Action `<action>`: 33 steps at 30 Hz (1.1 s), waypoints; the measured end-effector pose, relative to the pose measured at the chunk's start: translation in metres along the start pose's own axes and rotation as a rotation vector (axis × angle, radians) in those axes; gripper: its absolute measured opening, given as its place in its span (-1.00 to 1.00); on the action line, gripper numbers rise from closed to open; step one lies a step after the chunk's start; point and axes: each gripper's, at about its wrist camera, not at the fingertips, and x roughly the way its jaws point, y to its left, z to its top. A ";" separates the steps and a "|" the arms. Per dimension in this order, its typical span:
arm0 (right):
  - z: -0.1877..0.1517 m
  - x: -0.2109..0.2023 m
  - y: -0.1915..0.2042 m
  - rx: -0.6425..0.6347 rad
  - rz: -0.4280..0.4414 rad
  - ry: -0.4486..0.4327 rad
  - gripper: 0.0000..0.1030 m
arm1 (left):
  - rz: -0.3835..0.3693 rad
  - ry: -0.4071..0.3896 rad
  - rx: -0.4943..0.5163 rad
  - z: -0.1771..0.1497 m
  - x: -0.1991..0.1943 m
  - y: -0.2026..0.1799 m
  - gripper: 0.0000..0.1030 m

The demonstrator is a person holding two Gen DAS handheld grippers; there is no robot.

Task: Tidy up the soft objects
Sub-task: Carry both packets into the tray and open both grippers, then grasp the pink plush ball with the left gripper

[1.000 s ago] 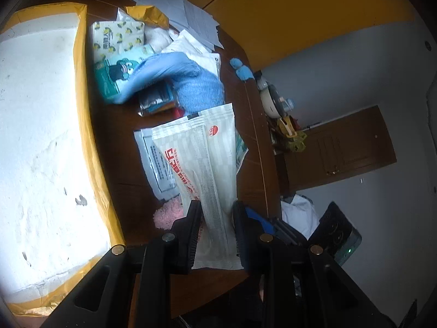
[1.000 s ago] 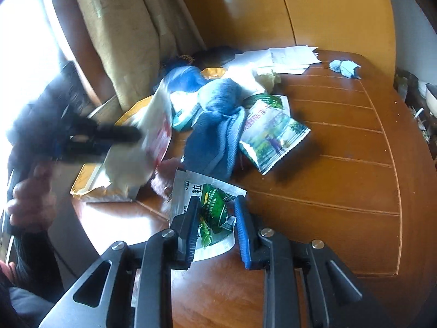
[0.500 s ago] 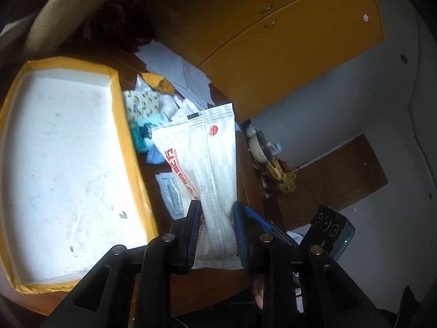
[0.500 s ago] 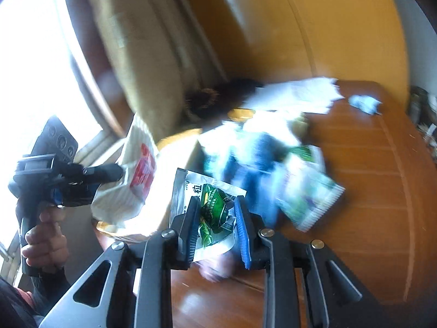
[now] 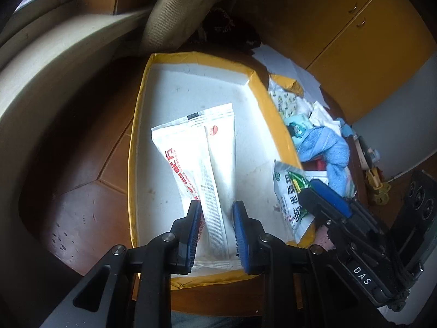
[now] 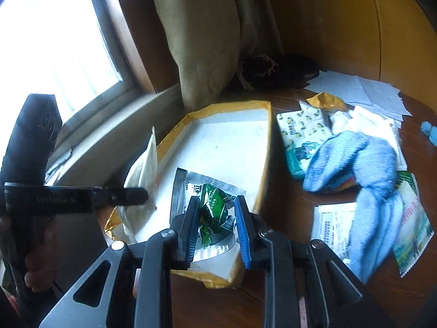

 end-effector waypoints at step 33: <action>-0.008 -0.037 -0.011 0.038 0.200 -0.112 0.47 | -0.166 -0.251 -0.081 0.004 -0.027 0.000 0.55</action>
